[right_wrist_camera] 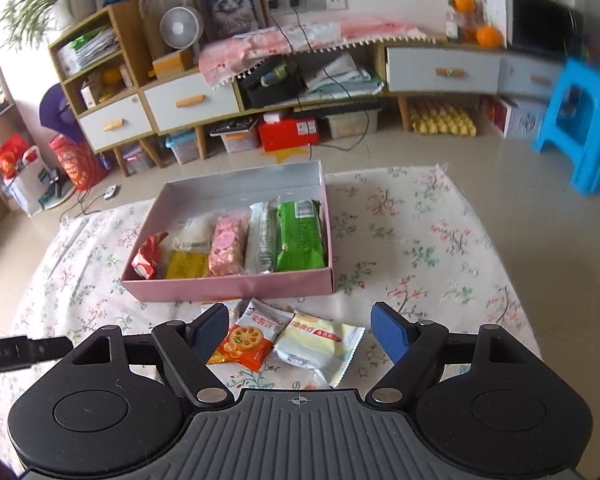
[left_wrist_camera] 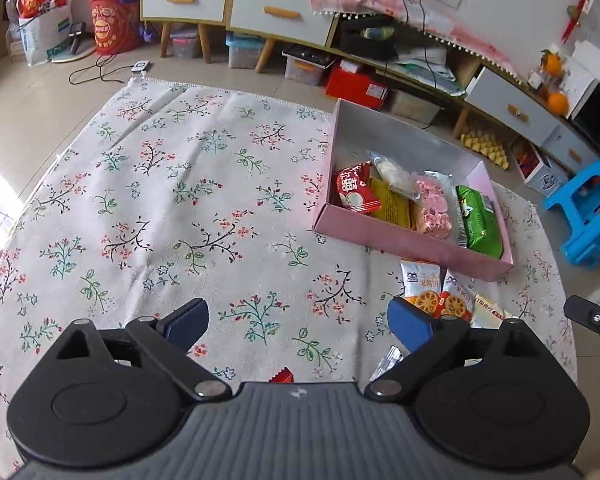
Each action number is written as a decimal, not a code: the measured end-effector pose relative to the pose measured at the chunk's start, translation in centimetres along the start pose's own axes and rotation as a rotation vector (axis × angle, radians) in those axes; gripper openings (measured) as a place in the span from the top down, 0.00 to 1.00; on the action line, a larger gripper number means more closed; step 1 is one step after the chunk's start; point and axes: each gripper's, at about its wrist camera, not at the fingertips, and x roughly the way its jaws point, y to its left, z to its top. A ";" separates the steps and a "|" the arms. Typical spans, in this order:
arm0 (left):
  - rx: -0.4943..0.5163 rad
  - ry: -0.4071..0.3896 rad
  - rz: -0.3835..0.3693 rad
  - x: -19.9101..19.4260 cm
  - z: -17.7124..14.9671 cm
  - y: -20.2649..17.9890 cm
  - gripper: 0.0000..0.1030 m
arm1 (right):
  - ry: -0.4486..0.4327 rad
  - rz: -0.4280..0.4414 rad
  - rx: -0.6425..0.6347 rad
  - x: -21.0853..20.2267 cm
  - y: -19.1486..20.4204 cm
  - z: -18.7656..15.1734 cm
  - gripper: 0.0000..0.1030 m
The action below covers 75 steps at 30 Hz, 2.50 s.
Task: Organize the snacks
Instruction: 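Withdraw both grippers toward the remaining loose snacks, then grasp the red candy pack with the left gripper while the right gripper grasps the wafer biscuit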
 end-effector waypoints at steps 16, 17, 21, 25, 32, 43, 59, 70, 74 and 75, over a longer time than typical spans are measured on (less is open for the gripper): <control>-0.052 0.050 -0.025 0.5 -0.5 2.5 0.05 | 0.077 0.007 -0.071 1.4 0.0 -0.6 0.22; -0.037 0.054 -0.018 0.5 -0.6 2.6 0.05 | 0.083 0.005 -0.080 1.5 0.0 -0.7 0.22; -0.022 0.061 -0.012 0.5 -0.9 3.1 0.05 | 0.117 0.014 -0.121 2.0 -0.2 -1.2 0.23; -0.013 0.077 -0.011 0.5 -1.6 3.3 0.05 | 0.158 0.009 -0.183 2.7 0.1 -2.0 0.23; 0.027 0.120 -0.015 0.8 -3.7 3.7 0.05 | 0.225 0.038 -0.368 3.8 1.0 -4.1 0.23; -0.058 0.188 -0.046 0.9 -6.9 3.9 0.06 | 0.281 0.071 -0.470 5.4 1.3 -5.8 0.26; 0.114 0.087 0.004 3.3 -7.3 0.4 0.61 | 0.303 0.056 -0.466 6.9 1.6 -5.8 0.31; 0.135 0.038 -0.011 2.4 -6.1 0.5 0.75 | 0.336 0.066 -0.460 7.5 1.6 -5.9 0.57; 0.133 0.040 -0.022 2.1 -6.0 0.8 0.76 | 0.341 0.090 -0.462 7.1 1.8 -6.0 0.58; 0.131 0.037 -0.021 2.0 -5.9 0.9 0.75 | 0.339 0.099 -0.456 6.9 1.9 -6.0 0.58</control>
